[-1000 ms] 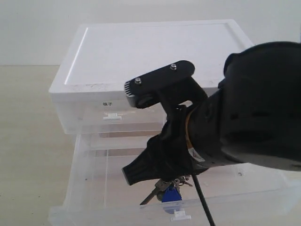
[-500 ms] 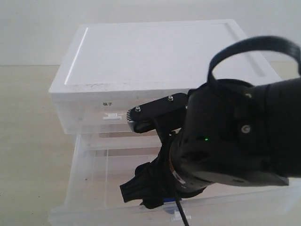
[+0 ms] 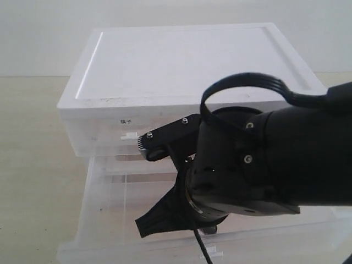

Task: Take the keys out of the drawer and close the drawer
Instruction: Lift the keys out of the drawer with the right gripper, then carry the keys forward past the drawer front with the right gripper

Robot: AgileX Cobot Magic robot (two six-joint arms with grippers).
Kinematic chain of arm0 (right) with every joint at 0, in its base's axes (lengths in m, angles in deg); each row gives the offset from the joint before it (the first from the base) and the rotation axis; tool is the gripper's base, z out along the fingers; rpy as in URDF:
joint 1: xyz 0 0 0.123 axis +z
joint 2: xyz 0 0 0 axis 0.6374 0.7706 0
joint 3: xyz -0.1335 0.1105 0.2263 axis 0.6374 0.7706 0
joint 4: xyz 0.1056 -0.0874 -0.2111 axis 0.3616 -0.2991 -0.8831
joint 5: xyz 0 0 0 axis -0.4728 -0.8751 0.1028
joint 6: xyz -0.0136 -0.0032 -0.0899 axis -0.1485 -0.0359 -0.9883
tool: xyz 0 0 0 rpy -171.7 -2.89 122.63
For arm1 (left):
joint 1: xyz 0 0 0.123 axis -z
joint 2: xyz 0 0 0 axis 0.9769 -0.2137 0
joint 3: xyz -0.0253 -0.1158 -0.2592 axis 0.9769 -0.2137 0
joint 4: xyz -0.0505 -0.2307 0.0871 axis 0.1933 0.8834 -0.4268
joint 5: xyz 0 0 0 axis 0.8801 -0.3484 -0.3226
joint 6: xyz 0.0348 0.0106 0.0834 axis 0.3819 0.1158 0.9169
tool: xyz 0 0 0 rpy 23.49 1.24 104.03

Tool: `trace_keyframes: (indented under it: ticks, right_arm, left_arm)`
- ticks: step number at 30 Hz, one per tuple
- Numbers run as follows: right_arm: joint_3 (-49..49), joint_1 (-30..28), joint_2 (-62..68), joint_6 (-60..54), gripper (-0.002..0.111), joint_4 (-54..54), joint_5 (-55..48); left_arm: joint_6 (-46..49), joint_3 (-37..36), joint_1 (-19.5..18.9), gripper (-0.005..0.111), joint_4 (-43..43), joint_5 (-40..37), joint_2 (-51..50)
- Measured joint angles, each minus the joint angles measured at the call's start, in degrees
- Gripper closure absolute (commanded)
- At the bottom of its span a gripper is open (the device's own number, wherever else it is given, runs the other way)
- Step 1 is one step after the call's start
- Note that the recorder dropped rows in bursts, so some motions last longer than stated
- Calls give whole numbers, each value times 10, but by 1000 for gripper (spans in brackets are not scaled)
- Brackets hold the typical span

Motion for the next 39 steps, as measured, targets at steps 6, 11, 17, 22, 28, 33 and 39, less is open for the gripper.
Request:
trace_keyframes:
  ticks: [6,11,17,22,28,33,39]
  right_arm:
    - [4,1,-35,-31,108,-39,-13]
    - [4,14,-123,-28,108,-68,-15]
    - [4,20,-203,-29,108,-71,-18]
    - [4,55,-245,-29,108,-83,-18]
    - [4,122,-261,-31,108,-86,-17]
    - [4,199,-261,-35,108,-88,4]
    - [4,267,-239,-37,108,-57,9]
  left_arm:
    - [0,0,0,102,0,0,0]
    - [0,0,0,102,0,0,0]
    - [0,0,0,102,0,0,0]
    - [0,0,0,102,0,0,0]
    - [0,0,0,102,0,0,0]
    - [0,0,0,102,0,0,0]
    - [0,0,0,102,0,0,0]
